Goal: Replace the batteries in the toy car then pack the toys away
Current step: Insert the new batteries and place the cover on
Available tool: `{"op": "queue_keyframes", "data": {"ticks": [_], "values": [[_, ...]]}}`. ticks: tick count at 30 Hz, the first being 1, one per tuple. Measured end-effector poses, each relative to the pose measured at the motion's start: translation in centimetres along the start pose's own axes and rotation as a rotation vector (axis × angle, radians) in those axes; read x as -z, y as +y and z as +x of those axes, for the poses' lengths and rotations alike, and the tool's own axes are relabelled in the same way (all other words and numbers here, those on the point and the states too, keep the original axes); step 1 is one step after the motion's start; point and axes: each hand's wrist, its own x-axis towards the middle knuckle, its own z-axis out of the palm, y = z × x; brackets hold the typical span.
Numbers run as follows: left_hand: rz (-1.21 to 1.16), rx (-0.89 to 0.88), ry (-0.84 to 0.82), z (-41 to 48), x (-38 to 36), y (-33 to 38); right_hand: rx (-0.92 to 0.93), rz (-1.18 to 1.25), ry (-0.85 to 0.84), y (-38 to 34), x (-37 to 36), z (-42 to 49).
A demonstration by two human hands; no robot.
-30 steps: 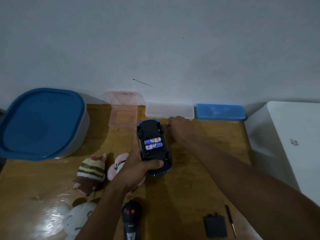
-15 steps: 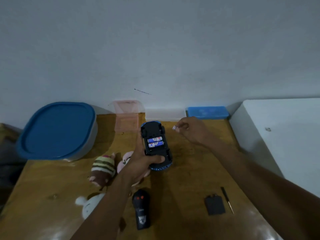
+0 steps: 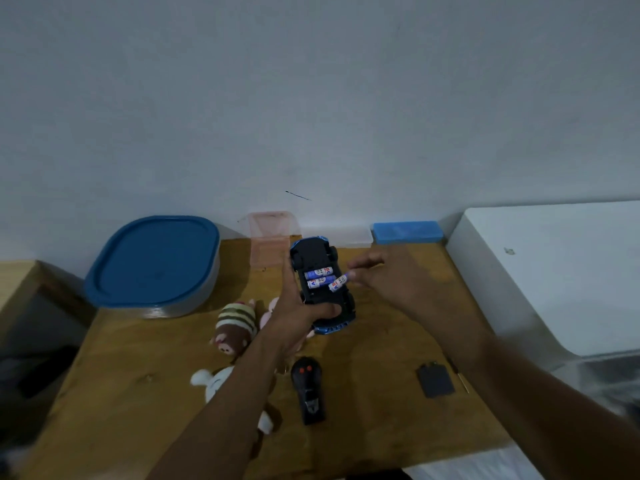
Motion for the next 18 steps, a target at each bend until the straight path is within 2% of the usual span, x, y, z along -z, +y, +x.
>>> {"op": "queue_keyframes", "data": {"ticks": [8, 11, 14, 18], "values": [[0.036, -0.062, 0.004, -0.8, 0.5, -0.1, 0.112, -0.301, 0.083, -1.2, -2.6, -1.0], [0.045, -0.072, 0.003, -1.0, 0.7, 0.1, 0.168, -0.331, 0.015, -1.6, -2.5, -0.9], [0.037, -0.092, 0.003, -1.0, 0.7, 0.3, 0.246, -0.46, -0.09, -1.7, -2.3, -0.8], [0.04, -0.086, -0.013, -0.6, 0.3, 0.2, 0.344, -0.634, -0.146, -1.4, -1.7, -0.3]]}}
